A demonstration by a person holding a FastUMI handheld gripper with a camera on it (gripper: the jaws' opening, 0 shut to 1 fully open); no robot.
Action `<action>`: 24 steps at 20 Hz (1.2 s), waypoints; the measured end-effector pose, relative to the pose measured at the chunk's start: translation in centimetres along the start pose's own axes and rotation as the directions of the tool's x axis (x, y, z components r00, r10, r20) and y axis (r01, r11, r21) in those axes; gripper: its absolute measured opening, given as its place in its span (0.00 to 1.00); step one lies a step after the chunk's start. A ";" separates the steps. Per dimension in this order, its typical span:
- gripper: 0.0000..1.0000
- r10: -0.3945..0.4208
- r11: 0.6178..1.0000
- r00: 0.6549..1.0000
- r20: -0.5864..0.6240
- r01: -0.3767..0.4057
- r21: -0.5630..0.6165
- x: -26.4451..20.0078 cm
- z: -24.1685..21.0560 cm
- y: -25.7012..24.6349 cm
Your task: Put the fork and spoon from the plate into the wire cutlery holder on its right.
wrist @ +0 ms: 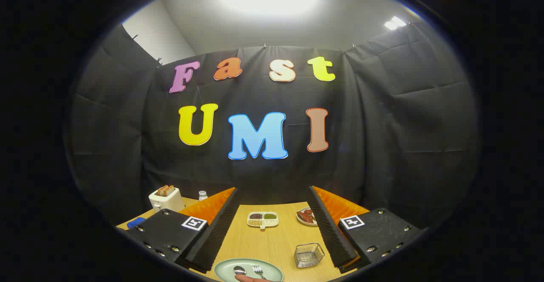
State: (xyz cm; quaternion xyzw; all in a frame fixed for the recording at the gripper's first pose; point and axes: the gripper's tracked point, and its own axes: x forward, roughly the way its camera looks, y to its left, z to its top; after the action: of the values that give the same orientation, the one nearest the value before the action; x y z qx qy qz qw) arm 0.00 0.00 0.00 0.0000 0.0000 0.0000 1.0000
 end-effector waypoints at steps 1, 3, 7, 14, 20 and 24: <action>0.98 0.001 1.000 1.000 -0.001 -0.001 -0.002 0.0 -0.1 0.0; 0.99 0.001 1.000 1.000 -0.003 -0.001 -0.004 0.1 -0.1 0.1; 0.99 -0.001 1.000 1.000 -0.013 0.001 -0.013 0.2 -0.5 0.1; 0.99 0.000 1.000 1.000 -0.009 -0.001 -0.027 0.5 -0.6 0.2; 0.99 0.001 0.998 0.997 -0.077 -0.005 -0.056 1.4 -2.8 -0.1; 0.99 0.015 0.999 0.993 -0.115 -0.021 -0.050 1.6 -4.0 0.2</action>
State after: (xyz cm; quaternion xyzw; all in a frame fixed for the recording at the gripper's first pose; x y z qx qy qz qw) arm 1.64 0.17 -3.99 -0.0253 0.0573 0.0092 0.9980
